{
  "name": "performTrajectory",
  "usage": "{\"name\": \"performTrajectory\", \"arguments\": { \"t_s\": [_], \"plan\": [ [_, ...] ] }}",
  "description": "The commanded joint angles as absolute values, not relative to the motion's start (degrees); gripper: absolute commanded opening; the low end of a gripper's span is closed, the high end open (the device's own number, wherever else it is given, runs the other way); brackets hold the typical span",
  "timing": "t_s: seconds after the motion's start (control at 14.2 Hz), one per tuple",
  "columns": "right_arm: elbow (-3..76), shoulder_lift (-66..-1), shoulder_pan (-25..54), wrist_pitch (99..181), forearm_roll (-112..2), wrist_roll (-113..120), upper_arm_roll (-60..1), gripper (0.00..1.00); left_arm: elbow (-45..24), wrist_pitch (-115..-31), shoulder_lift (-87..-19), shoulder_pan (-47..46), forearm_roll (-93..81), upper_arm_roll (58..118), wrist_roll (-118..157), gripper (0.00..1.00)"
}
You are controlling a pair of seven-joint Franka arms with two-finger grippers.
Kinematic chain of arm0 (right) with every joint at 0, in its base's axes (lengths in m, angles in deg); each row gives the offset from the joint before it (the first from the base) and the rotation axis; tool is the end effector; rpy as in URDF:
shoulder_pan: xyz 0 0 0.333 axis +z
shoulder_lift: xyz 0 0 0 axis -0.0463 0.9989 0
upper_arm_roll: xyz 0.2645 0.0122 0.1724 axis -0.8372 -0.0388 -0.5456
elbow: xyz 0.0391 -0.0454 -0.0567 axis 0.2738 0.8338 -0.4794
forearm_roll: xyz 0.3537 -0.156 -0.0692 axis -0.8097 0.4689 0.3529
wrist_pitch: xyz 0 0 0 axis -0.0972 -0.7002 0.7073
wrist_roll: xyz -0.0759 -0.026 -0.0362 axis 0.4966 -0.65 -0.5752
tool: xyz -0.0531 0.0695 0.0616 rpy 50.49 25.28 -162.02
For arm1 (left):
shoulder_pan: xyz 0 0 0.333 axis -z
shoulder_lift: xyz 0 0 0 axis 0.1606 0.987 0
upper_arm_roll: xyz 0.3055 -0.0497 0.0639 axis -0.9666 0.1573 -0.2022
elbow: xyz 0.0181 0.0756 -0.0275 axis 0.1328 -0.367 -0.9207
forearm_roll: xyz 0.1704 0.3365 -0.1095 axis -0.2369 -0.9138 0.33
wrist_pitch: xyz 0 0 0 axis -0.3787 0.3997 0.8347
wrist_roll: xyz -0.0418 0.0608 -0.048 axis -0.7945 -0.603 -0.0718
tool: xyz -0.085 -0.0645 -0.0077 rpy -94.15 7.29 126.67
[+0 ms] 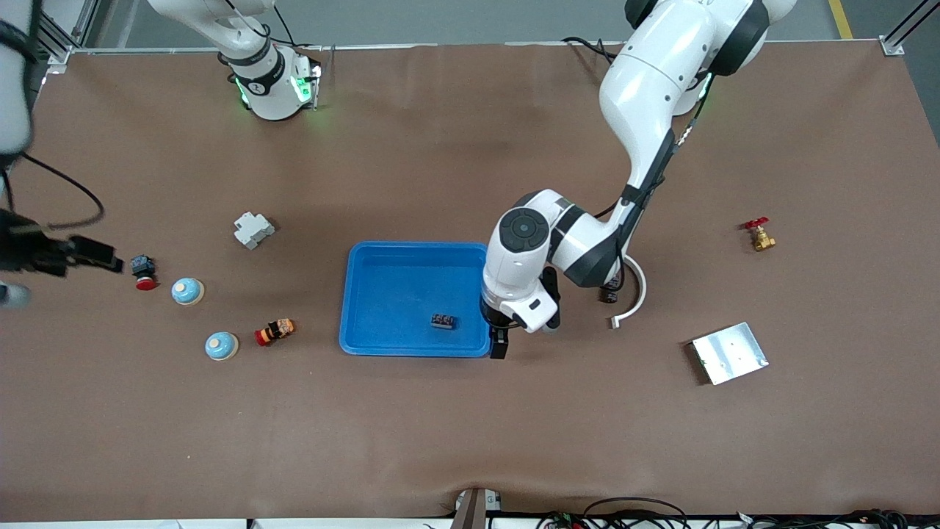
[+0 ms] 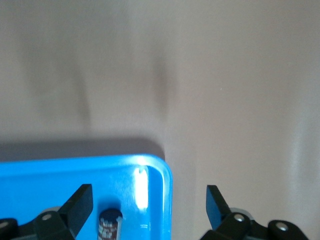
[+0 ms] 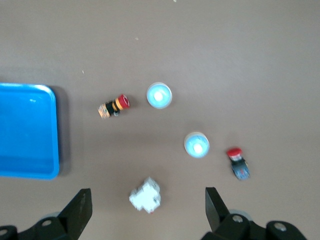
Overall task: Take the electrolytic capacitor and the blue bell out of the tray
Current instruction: 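Lower the left gripper into the tray and grasp the second capacitor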
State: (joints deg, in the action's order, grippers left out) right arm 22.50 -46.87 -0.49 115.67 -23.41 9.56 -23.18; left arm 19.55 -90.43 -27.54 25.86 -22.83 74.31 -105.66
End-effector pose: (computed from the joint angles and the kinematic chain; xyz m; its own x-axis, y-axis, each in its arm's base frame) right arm 0.6010 -0.0813 0.5703 0.9986 0.0222 -0.0474 0.0192 -0.9978 -0.0637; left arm 0.6175 -0.4810 0.2670 0.0242 0.9922 -0.1226 0.9736 0.0045 0.2282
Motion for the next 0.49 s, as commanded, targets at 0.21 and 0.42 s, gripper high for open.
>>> {"name": "performTrajectory", "arguments": {
  "t_s": [0.21, 0.42],
  "plan": [
    [24.4, -53.9, -10.3, 111.5, -14.3, 0.8, -37.7, 1.00, 21.3, -95.3, -24.4, 31.4, -21.9, 70.7, -110.4, 1.00],
    [24.4, -53.9, -10.5, 112.0, -14.3, -2.0, -38.8, 1.00, 21.4, -97.1, -23.3, 32.9, -21.9, 70.6, -110.4, 1.00]
  ]
}}
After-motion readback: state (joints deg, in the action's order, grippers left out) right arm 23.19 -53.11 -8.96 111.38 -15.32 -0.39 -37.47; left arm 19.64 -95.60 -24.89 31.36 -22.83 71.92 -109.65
